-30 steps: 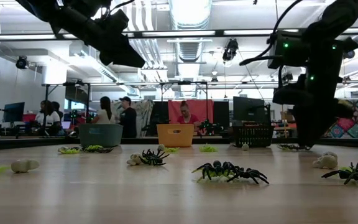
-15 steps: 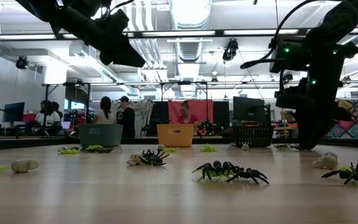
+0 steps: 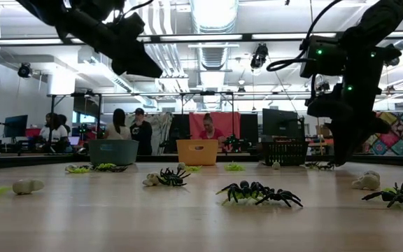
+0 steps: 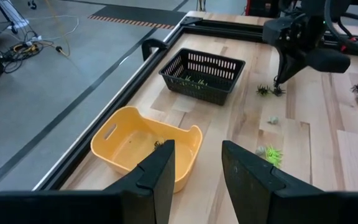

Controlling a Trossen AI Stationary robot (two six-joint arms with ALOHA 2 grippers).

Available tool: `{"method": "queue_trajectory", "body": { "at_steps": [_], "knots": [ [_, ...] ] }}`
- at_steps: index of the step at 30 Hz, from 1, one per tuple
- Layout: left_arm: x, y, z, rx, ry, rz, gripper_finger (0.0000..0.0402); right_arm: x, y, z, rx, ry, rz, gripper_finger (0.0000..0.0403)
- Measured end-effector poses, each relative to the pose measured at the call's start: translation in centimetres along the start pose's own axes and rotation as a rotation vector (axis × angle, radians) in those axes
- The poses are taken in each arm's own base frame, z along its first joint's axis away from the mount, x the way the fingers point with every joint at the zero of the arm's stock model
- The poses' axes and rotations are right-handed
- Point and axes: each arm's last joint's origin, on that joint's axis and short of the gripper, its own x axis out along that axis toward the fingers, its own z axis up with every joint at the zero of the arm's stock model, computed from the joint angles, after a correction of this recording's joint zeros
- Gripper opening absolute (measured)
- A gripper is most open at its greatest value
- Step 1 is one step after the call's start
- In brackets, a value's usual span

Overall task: Sort Halloween decoration
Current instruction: Put the black spider toy into the orange bin

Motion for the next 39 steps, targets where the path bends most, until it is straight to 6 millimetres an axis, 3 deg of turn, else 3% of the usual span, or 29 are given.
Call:
{"method": "queue_trajectory", "body": {
  "at_steps": [12, 18, 26, 35, 39],
  "knots": [
    [0.1, 0.0, -0.5, -0.009, 0.012, 0.0, 0.0115, -2.2, -0.1, 0.0, 0.01, -0.071, 0.088, 0.0008],
    [0.1, 0.0, -0.5, -0.009, 0.006, 0.0, 0.0115, -2.9, -0.2, -0.9, 0.012, -0.011, 0.112, 0.0008],
    [0.1, 0.0, -0.2, -0.01, -0.022, 0.001, 0.0115, -2.9, -0.1, -1.3, -0.004, -0.006, 0.077, 0.0008],
    [0.1, 0.0, -0.2, -0.01, -0.028, 0.001, 0.0115, -3.0, 0.1, -0.8, -0.17, -0.107, 0.065, 0.0011],
    [0.1, 0.0, -0.2, -0.01, -0.028, 0.001, 0.0115, -2.9, 0.2, -0.4, -0.043, -0.102, 0.114, 0.0034]
  ]
}}
